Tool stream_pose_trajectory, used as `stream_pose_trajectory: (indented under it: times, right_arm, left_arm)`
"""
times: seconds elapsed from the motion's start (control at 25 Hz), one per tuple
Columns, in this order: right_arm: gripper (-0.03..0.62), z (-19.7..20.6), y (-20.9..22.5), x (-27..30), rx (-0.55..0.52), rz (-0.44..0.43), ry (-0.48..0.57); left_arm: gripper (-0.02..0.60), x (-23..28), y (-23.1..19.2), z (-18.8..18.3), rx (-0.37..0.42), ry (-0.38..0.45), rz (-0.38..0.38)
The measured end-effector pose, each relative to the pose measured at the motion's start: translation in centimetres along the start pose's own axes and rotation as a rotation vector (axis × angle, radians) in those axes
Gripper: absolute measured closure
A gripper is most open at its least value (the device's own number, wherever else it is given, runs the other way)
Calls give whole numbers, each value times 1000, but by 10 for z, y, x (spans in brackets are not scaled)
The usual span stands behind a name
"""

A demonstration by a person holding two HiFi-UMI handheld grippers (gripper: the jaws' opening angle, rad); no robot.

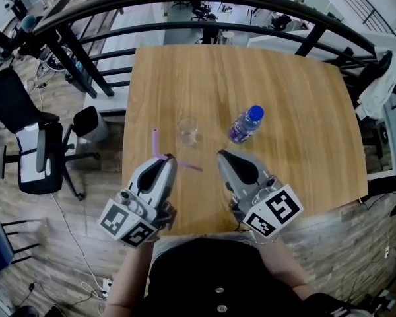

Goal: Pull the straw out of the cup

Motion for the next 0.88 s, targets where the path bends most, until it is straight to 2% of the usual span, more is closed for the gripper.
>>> stream_pose_trajectory:
  times: [0.24,0.88]
  right_arm:
    - [595,2,-4,1,-5,-1,-6]
    - [595,2,6,0,-12,33,-15]
  left_arm:
    - [545,-5,-1,3,-31,2,1]
    - [545,-2,-2,4,-47,5,9]
Point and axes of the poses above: the fingertips, and each gripper's own axes: x forward along the fingers, y to its right, z out of its underside, the point moved 7 cm from there along -x, backward along the fingers, and after that the axes turned 15 degrees about z, right-handed, at the moved point
